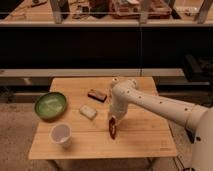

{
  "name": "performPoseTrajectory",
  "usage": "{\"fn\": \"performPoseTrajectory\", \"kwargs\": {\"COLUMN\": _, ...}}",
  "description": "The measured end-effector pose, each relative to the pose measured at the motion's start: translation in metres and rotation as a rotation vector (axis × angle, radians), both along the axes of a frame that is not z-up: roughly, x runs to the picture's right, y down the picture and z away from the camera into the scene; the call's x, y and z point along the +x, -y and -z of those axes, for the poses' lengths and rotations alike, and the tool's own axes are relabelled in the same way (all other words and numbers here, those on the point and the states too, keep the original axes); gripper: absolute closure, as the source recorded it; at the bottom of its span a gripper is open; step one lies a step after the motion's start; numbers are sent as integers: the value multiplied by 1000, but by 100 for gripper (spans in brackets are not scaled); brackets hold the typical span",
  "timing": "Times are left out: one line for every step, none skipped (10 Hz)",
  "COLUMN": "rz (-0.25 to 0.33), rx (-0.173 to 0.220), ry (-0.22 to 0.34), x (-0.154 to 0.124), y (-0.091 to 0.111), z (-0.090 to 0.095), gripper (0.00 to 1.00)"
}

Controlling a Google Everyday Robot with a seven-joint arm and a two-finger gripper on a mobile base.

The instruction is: Place the pepper in the ceramic cup

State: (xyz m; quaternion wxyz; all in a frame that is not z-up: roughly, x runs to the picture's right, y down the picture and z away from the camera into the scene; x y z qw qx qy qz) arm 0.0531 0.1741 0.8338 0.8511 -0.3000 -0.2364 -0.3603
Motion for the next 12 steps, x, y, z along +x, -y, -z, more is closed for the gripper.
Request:
{"fn": "performPoseTrajectory", "kwargs": {"rz": 15, "rx": -4, "ry": 13, "x": -4, "y": 1, "z": 0, "gripper": 31}}
{"fn": "performPoseTrajectory", "kwargs": {"rz": 28, "rx": -5, "ry": 30, "x": -7, "y": 1, "z": 1, "gripper": 24}}
{"fn": "performPoseTrajectory", "kwargs": {"rz": 43, "rx": -4, "ry": 51, "x": -6, "y": 0, "z": 1, "gripper": 21}}
{"fn": "performPoseTrajectory", "kwargs": {"rz": 60, "rx": -2, "ry": 80, "x": -7, "y": -1, "z": 3, "gripper": 20}}
{"fn": "performPoseTrajectory", "kwargs": {"rz": 75, "rx": 2, "ry": 107, "x": -8, "y": -4, "z": 4, "gripper": 20}}
{"fn": "performPoseTrajectory", "kwargs": {"rz": 86, "rx": 7, "ry": 123, "x": -11, "y": -5, "z": 3, "gripper": 20}}
{"fn": "performPoseTrajectory", "kwargs": {"rz": 101, "rx": 16, "ry": 136, "x": -14, "y": -8, "z": 3, "gripper": 20}}
{"fn": "performPoseTrajectory", "kwargs": {"rz": 128, "rx": 37, "ry": 151, "x": -19, "y": -11, "z": 2, "gripper": 20}}
{"fn": "performPoseTrajectory", "kwargs": {"rz": 149, "rx": 50, "ry": 163, "x": -23, "y": -13, "z": 2, "gripper": 20}}
{"fn": "performPoseTrajectory", "kwargs": {"rz": 177, "rx": 60, "ry": 178, "x": -27, "y": -16, "z": 2, "gripper": 20}}
{"fn": "performPoseTrajectory", "kwargs": {"rz": 203, "rx": 61, "ry": 193, "x": -29, "y": -19, "z": 0, "gripper": 20}}
{"fn": "performPoseTrajectory", "kwargs": {"rz": 235, "rx": 50, "ry": 207, "x": -30, "y": -24, "z": -2, "gripper": 20}}
